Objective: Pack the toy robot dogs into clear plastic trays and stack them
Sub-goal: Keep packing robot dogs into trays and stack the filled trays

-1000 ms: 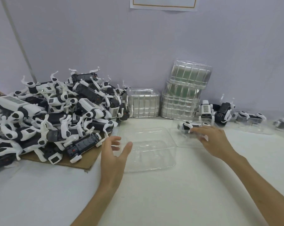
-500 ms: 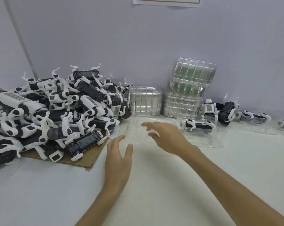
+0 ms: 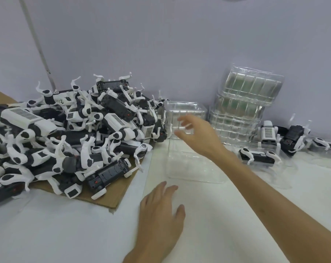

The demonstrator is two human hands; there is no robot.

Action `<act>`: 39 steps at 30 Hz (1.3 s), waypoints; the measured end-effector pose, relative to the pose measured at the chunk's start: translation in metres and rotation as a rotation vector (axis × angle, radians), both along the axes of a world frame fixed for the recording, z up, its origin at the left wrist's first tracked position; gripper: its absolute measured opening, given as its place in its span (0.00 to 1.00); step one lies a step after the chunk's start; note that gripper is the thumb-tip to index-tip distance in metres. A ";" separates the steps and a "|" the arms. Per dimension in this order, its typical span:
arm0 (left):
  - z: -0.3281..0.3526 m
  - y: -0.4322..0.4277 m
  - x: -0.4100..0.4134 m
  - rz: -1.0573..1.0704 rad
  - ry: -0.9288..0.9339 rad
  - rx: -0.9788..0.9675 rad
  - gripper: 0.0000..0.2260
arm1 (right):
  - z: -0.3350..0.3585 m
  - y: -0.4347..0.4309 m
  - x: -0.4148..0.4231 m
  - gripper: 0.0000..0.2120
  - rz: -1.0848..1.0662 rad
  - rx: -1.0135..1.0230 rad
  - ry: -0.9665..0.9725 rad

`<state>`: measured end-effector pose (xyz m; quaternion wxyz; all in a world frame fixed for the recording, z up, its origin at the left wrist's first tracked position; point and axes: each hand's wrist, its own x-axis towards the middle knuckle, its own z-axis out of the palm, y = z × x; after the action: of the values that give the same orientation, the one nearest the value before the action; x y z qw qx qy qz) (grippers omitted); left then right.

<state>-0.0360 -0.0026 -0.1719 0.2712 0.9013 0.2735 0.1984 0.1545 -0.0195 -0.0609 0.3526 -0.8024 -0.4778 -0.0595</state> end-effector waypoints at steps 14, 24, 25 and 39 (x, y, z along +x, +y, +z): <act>0.014 0.007 0.010 -0.053 0.036 0.084 0.24 | -0.003 0.145 0.026 0.16 0.057 -0.155 0.070; 0.040 0.044 0.005 -0.022 -0.354 -0.541 0.18 | 0.027 0.046 0.035 0.14 0.050 0.592 0.942; 0.050 0.047 0.009 -0.050 -0.373 -0.520 0.19 | 0.028 0.033 0.035 0.16 0.040 0.600 0.990; 0.115 0.076 0.093 -0.288 -0.710 -0.001 0.19 | 0.030 -0.059 0.030 0.26 -0.146 0.274 0.485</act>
<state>0.0571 0.0730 -0.0572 0.3746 0.8054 0.0333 0.4581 0.1846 -0.0787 -0.0312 0.5566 -0.7703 -0.3079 0.0448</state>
